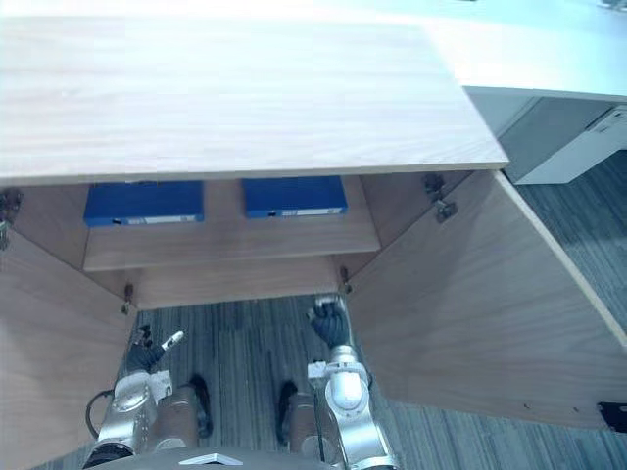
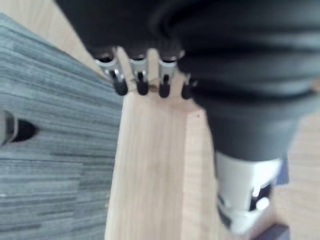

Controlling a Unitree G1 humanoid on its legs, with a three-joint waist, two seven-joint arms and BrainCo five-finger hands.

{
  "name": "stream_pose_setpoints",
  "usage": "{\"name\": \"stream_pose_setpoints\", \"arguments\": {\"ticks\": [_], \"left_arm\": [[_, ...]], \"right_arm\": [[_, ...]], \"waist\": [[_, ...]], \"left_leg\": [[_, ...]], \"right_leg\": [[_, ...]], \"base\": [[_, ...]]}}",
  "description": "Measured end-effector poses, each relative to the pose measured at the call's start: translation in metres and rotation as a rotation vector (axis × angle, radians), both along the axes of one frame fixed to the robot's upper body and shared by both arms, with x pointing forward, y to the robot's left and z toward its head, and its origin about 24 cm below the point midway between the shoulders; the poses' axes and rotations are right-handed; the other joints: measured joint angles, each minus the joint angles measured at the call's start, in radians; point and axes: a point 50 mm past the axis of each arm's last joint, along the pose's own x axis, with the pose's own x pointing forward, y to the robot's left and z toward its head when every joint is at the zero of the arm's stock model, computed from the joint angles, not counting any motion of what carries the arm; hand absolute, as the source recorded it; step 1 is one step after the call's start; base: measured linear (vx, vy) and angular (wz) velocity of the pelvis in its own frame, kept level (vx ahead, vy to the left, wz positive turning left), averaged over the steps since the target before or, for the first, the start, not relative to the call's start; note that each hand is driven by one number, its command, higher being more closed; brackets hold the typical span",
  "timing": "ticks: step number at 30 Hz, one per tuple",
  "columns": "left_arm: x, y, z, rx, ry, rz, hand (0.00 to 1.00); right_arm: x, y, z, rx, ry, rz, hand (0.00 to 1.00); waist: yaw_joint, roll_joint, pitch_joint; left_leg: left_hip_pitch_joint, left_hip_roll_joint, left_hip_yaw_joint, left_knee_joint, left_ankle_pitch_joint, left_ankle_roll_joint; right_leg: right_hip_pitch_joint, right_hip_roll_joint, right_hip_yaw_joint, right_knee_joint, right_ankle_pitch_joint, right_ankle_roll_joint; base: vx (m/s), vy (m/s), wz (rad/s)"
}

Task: Walk over to the cabinet, pick up the folder, carry it to the office cabinet, place the folder inside the office cabinet, then close the office cabinet door

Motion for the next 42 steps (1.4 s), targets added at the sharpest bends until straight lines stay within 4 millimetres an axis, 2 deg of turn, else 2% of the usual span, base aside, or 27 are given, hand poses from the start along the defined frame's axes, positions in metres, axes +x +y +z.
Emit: {"name": "stream_pose_setpoints", "arguments": {"ticks": [4, 5, 6, 11, 15, 17, 26, 29, 32, 36, 42], "left_arm": [[-0.016, 0.004, -0.012, 0.008, 0.083, -0.014, 0.0], [-0.018, 0.005, -0.013, 0.011, 0.092, -0.016, 0.0], [-0.023, 0.005, -0.016, 0.01, 0.108, -0.014, 0.0], [-0.043, 0.002, -0.03, -0.01, 0.208, -0.011, 0.0], [-0.056, 0.002, -0.036, -0.011, 0.263, -0.022, 0.0], [-0.063, 0.001, -0.04, -0.022, 0.297, -0.03, 0.0], [-0.072, 0.002, -0.044, -0.015, 0.345, -0.051, 0.0], [-0.074, 0.002, -0.045, -0.015, 0.351, -0.05, 0.0], [-0.077, 0.003, -0.045, -0.017, 0.356, -0.042, 0.0], [-0.084, 0.004, -0.047, -0.02, 0.378, -0.037, 0.0], [-0.085, 0.004, -0.047, -0.019, 0.379, -0.034, 0.0]], "right_arm": [[-0.016, -0.02, -0.04, -0.036, 0.205, -0.082, 1.0], [-0.018, -0.022, -0.044, -0.035, 0.227, -0.093, 1.0], [-0.022, -0.026, -0.052, -0.033, 0.272, -0.118, 0.0], [-0.053, -0.04, -0.086, 0.04, 0.475, -0.247, 0.0], [-0.076, -0.044, -0.103, 0.098, 0.595, -0.339, 0.0], [-0.077, -0.045, -0.103, 0.112, 0.604, -0.36, 0.0], [-0.085, -0.045, -0.108, 0.168, 0.635, -0.425, 0.0], [-0.088, -0.051, -0.108, 0.191, 0.627, -0.485, 0.0], [-0.091, -0.065, -0.101, 0.221, 0.564, -0.592, 0.0], [-0.095, -0.102, -0.078, 0.261, 0.38, -0.798, 0.0], [-0.107, -0.142, -0.05, 0.248, 0.182, -1.032, 0.0]], "waist": [[-0.006, 0.013, -0.014], [-0.006, 0.013, -0.018], [-0.006, 0.015, -0.027], [-0.003, 0.018, -0.075], [0.0, 0.014, -0.087], [0.0, 0.014, -0.088], [-0.006, 0.012, -0.092], [-0.007, 0.012, -0.093], [-0.011, 0.017, -0.096], [-0.037, 0.023, -0.107], [-0.05, 0.031, -0.117]], "left_leg": [[0.104, -0.037, 0.029, -0.155, 0.073, -0.001], [0.12, -0.042, 0.034, -0.175, 0.081, 0.0], [0.147, -0.051, 0.039, -0.209, 0.094, -0.002], [0.245, -0.086, 0.066, -0.35, 0.155, 0.0], [0.315, -0.116, 0.072, -0.472, 0.204, -0.004], [0.343, -0.129, 0.06, -0.508, 0.218, -0.001], [0.392, -0.151, 0.062, -0.514, 0.21, 0.01], [0.395, -0.154, 0.068, -0.514, 0.205, 0.013], [0.41, -0.154, 0.093, -0.514, 0.191, 0.009], [0.417, -0.155, 0.119, -0.513, 0.169, 0.006], [0.428, -0.152, 0.176, -0.507, 0.136, 0.002]], "right_leg": [[0.107, 0.004, 0.014, -0.18, 0.094, 0.007], [0.12, 0.006, 0.019, -0.198, 0.104, 0.008], [0.141, 0.006, 0.031, -0.226, 0.117, 0.009], [0.181, -0.004, 0.061, -0.28, 0.144, 0.012], [0.193, -0.006, 0.086, -0.309, 0.158, 0.013], [0.201, -0.008, 0.098, -0.319, 0.162, 0.016], [0.253, -0.025, 0.115, -0.33, 0.16, 0.02], [0.253, -0.026, 0.127, -0.33, 0.16, 0.021], [0.252, -0.023, 0.157, -0.331, 0.16, 0.021], [0.242, -0.02, 0.185, -0.333, 0.16, 0.019], [0.221, -0.009, 0.236, -0.328, 0.159, 0.02]], "base": [[0.08, 0.004, -0.11], [0.03, -0.004, -0.17], [0.01, -0.006, -0.14], [-0.02, 0.008, -0.15], [-0.07, 0.03, -0.19], [-0.06, 0.036, -0.26], [-0.02, 0.038, -0.01], [0.01, 0.012, -0.07], [0.02, 0.01, -0.3], [0.06, 0.009, -0.24], [0.07, 0.004, -0.28]]}}
